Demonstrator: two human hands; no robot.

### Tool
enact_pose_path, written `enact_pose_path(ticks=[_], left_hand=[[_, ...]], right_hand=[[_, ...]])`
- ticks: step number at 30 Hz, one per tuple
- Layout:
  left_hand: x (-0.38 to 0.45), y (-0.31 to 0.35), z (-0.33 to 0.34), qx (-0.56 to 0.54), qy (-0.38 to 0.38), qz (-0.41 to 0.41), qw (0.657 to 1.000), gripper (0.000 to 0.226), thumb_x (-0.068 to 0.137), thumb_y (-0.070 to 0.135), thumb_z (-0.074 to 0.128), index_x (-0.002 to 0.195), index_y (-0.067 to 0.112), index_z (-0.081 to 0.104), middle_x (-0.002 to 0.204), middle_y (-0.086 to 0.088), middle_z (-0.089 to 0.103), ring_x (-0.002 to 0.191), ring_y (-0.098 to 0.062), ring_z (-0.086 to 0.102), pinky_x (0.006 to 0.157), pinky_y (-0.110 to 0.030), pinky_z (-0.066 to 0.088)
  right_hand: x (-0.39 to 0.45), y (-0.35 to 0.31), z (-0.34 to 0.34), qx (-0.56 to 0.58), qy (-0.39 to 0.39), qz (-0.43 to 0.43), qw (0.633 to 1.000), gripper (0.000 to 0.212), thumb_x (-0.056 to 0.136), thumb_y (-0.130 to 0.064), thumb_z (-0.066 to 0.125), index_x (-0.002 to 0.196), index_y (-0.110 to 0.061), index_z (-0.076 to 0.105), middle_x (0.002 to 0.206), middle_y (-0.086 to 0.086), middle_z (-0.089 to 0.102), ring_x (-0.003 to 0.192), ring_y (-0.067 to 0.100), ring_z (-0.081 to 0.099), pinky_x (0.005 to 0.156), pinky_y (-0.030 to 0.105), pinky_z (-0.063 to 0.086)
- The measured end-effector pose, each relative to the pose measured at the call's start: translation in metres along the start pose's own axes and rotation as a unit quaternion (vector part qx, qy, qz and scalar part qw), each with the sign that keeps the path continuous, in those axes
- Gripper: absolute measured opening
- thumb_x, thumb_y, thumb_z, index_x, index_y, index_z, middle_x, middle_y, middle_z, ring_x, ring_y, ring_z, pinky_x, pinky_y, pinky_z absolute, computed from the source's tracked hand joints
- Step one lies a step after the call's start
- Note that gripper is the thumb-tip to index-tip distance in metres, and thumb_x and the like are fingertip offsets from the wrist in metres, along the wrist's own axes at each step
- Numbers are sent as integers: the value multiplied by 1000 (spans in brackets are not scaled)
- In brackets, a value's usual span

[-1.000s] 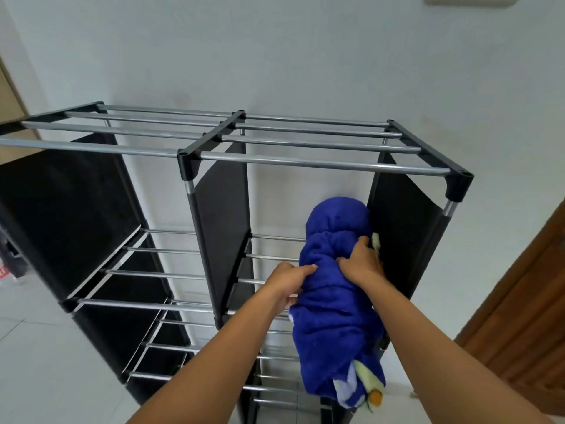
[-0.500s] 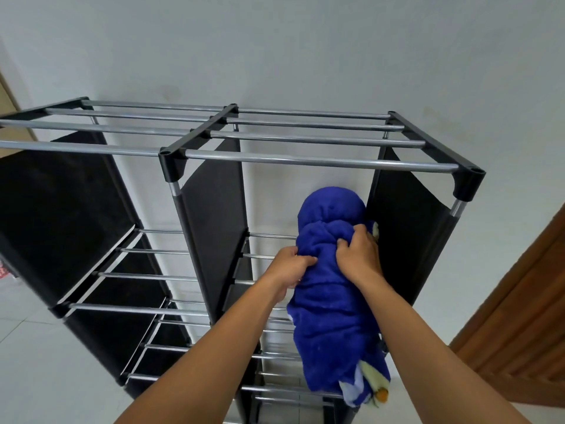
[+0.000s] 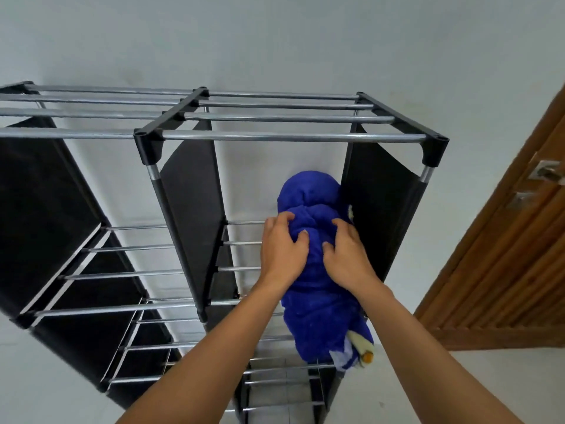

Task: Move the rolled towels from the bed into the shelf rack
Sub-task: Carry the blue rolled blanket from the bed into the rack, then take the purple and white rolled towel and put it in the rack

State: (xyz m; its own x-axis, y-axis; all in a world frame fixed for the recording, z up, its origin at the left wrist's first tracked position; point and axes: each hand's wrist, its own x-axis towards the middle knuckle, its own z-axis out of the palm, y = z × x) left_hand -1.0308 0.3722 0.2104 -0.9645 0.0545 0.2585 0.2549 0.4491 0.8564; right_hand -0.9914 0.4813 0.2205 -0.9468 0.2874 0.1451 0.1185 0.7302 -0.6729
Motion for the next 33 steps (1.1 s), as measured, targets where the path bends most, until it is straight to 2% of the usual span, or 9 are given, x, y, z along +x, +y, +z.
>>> enact_pose_path(ticks=[4,7,10,13,17,21,25,28,33], left_hand=[[-11,33,3,-42,41,114,992,27,88,11,58,115,11,60,113,-2,57,97,-12,57,87,-24,46],[-28,55,15,-83,30,164,982,15,87,7,58,101,8,65,89,5,57,70,0,54,70,-13,45],[-64,74,35,-109,-65,213,969,8,88,7,59,88,10,65,63,14,51,57,2,52,55,-9,41],[-112,89,67,-66,-243,227,941,8,89,19,60,88,15,66,63,10,54,56,-5,51,59,-18,43],[-183,104,114,107,-530,270,797,26,89,40,58,106,21,65,92,5,66,82,-13,60,68,-22,45],[-289,121,139,158,-634,320,686,41,90,44,56,122,19,59,115,-4,67,98,-20,64,86,-32,52],[-427,144,141,122,-701,357,605,37,90,40,58,119,16,61,110,-6,66,95,-20,62,82,-26,47],[-543,153,127,81,-756,388,520,28,89,31,61,107,11,66,91,-4,63,85,-20,59,76,-27,45],[-727,154,79,47,-808,456,369,25,89,27,62,102,7,69,83,-7,64,74,-13,55,67,-28,44]], right_hand=[[-49,12,-16,2,-46,-43,998,45,97,-12,42,141,-13,35,146,6,38,133,19,38,104,20,28],[-90,38,-33,0,-63,1,998,38,98,-13,40,136,-15,42,137,6,49,123,18,49,91,14,33],[-130,70,-57,-17,-43,86,995,31,97,-14,41,126,-16,52,123,6,62,108,21,60,84,21,44],[-180,103,-85,-28,22,165,986,27,96,-17,43,120,-17,55,113,2,64,101,21,60,74,19,44],[-260,137,-121,-24,115,278,953,26,95,-21,47,120,-17,55,117,4,63,105,24,60,86,29,47],[-381,162,-138,13,196,383,903,29,94,-26,51,121,-18,55,105,-3,60,101,19,59,82,26,45],[-535,161,-136,37,275,484,830,28,91,-25,55,117,-17,57,98,-4,62,99,18,58,80,24,42],[-662,142,-123,53,350,558,750,30,90,-21,57,118,-12,58,103,3,66,96,21,59,78,24,41],[-843,75,-87,103,503,651,560,34,90,-22,56,122,-13,54,103,4,65,98,20,59,82,28,43]])
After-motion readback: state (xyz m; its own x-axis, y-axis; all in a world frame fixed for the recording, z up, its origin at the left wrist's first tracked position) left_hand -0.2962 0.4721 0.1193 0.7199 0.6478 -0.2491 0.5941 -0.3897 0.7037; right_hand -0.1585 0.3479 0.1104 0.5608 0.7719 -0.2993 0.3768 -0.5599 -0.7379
